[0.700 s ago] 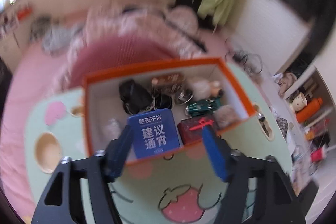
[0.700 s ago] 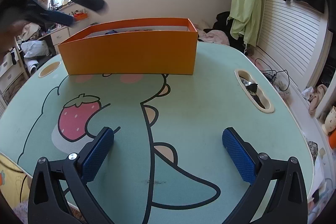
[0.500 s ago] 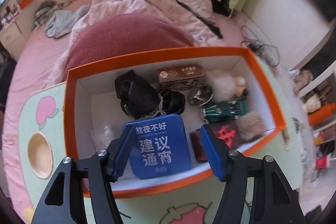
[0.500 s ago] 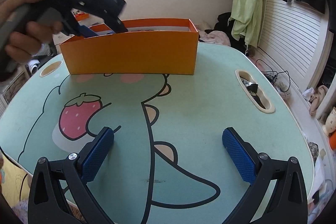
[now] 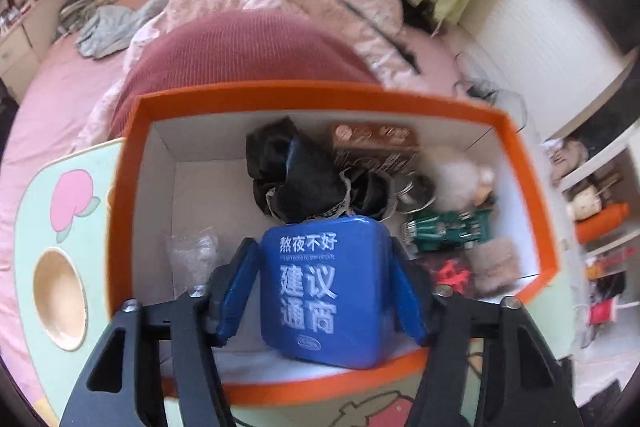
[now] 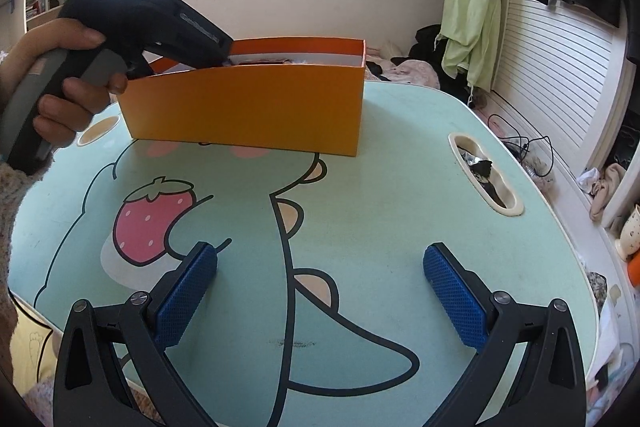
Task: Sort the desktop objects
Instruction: 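Grasp the blue tin inside the orange box with the left gripper, then lift the blue tin out and set it on the table with the left gripper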
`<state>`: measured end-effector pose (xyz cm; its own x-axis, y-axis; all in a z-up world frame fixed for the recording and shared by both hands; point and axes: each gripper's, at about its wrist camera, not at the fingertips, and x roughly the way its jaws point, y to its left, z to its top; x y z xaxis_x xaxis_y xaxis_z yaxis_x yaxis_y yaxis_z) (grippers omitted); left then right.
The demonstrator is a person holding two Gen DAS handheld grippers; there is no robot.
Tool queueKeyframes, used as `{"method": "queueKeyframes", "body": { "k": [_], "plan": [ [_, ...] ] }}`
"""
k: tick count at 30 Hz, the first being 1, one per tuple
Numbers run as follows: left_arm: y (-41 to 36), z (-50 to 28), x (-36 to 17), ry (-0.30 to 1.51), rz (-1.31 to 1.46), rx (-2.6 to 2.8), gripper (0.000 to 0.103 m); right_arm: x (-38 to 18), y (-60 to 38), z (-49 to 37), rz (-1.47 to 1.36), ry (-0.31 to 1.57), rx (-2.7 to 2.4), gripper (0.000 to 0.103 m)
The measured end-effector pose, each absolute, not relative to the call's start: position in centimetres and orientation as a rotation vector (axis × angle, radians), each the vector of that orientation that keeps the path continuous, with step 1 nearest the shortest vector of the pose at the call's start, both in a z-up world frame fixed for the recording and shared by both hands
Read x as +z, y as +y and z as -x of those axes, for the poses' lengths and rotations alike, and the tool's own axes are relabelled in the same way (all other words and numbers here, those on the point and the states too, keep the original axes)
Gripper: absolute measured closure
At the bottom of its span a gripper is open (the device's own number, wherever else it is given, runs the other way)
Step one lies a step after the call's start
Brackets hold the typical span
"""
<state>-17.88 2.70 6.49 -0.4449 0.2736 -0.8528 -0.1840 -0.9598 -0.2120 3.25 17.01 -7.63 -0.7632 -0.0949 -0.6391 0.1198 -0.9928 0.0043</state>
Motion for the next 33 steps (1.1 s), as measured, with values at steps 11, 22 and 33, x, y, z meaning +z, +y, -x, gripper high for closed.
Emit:
{"method": "queueKeyframes", "body": {
  "k": [11, 22, 33],
  "plan": [
    [0.4, 14.4, 12.4, -0.152, 1.280, 2.518, 0.029, -7.8, 16.9, -3.2, -1.030, 0.057, -2.848, 0.000],
    [2.1, 19.5, 5.0, 0.012, 1.603, 2.384, 0.082, -7.6, 16.9, -3.3, -1.029, 0.058, -2.839, 0.000],
    [-1.5, 10.0, 13.0, -0.210, 1.031, 2.480, 0.083, -7.8, 16.9, -3.4, -1.028, 0.059, -2.842, 0.000]
  ]
}}
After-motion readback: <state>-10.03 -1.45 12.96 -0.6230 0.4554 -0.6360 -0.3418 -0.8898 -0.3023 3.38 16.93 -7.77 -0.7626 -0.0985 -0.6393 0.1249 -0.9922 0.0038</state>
